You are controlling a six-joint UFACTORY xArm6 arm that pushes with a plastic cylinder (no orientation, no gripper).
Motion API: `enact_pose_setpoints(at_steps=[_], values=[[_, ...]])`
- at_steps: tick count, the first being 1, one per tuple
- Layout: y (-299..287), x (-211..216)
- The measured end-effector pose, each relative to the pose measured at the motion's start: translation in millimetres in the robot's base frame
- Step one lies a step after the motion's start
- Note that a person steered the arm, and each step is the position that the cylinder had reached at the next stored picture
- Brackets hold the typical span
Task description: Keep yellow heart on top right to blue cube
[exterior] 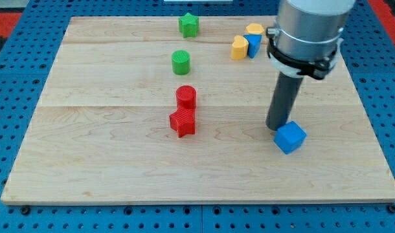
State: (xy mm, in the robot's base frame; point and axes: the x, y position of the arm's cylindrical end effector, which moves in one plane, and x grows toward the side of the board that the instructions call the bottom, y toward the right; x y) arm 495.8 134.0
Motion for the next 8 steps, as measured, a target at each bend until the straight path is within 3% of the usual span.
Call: enact_pose_setpoints(at_steps=[1, 2, 3, 4, 5, 6, 7, 8], values=[[12.8, 13.4], [-9.6, -35.7], [21.0, -125.7], [105.3, -193.7], [45.7, -265.7], [16.6, -302.0], [-71.0, -254.0], [-90.2, -230.0]])
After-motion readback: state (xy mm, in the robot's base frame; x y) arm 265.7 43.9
